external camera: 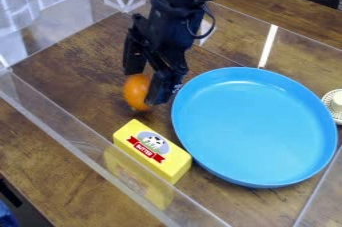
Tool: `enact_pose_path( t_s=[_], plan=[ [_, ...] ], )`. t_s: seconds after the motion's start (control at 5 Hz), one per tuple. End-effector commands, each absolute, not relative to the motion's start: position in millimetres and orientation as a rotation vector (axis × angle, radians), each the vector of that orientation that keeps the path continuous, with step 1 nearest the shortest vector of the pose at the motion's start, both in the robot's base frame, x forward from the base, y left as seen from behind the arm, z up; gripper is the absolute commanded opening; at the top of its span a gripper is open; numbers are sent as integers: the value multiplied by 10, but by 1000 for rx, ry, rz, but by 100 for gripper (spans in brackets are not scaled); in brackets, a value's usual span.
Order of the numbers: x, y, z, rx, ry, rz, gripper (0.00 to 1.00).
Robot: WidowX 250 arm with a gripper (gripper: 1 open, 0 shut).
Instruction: Remove the orange ball from inside the blue tray and put it on the table
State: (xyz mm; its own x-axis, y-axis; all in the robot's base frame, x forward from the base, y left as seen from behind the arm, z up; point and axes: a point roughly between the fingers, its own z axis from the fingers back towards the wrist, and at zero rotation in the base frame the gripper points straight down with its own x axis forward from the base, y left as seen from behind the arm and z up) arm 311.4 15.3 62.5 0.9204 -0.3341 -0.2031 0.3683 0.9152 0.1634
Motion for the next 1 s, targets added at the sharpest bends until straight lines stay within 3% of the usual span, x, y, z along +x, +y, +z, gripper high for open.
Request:
enact_pose_path(
  t_s=[0.0, 0.2, 0.4, 0.6, 0.8],
  plan=[
    [3145, 164, 750, 207, 138, -361, 0],
    [3133, 196, 719, 209, 135, -362, 100],
    [3152, 215, 821, 217, 129, -374, 0],
    [3141, 241, 776, 218, 129, -373, 100],
    [3153, 263, 821, 221, 123, -379, 0]
  ],
)
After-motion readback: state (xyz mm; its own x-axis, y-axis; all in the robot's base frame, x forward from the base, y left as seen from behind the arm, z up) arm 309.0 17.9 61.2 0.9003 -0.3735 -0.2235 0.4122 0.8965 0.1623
